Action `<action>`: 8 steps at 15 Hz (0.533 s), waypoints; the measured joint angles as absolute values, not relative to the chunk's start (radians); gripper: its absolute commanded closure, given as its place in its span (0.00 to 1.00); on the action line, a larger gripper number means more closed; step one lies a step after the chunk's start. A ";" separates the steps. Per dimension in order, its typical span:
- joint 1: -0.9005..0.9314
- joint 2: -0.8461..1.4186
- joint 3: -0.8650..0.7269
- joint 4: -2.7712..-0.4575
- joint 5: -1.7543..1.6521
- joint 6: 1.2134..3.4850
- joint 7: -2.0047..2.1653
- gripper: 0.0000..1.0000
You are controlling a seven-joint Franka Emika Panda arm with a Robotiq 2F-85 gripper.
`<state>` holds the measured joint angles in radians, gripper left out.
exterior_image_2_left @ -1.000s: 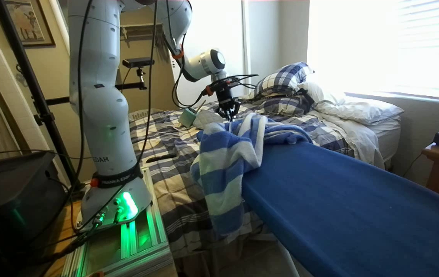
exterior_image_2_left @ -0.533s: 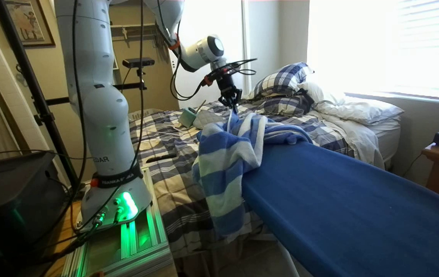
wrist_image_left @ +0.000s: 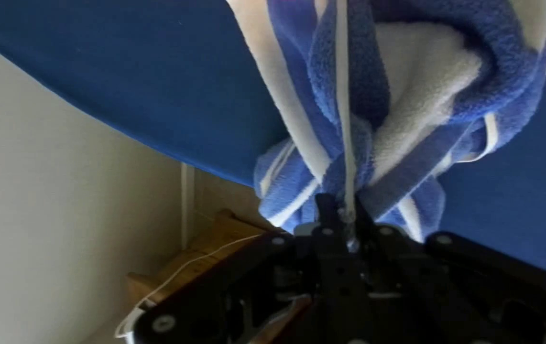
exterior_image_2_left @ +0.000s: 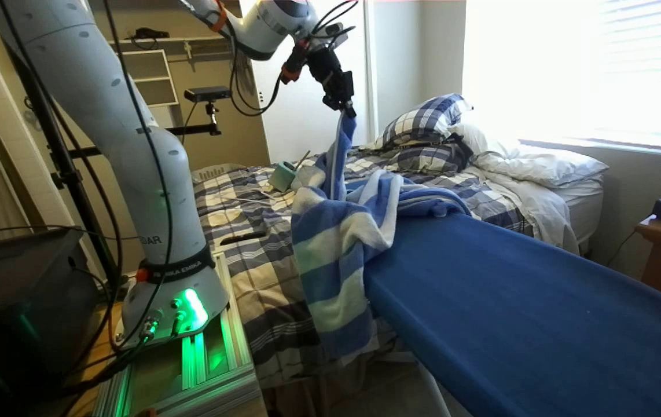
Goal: Unfold the towel
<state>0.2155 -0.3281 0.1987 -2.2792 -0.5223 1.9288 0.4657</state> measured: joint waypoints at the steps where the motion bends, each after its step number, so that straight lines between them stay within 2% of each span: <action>1: 0.200 -0.387 0.206 -2.294 -0.522 1.888 0.482 0.98; 5: 0.169 -0.602 0.263 -2.371 -0.508 1.706 0.547 0.98; 8: 0.206 -0.701 0.307 -2.451 -0.441 1.681 0.532 0.98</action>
<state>0.2055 -0.7008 0.3074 -2.4506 -0.4409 1.6810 0.5321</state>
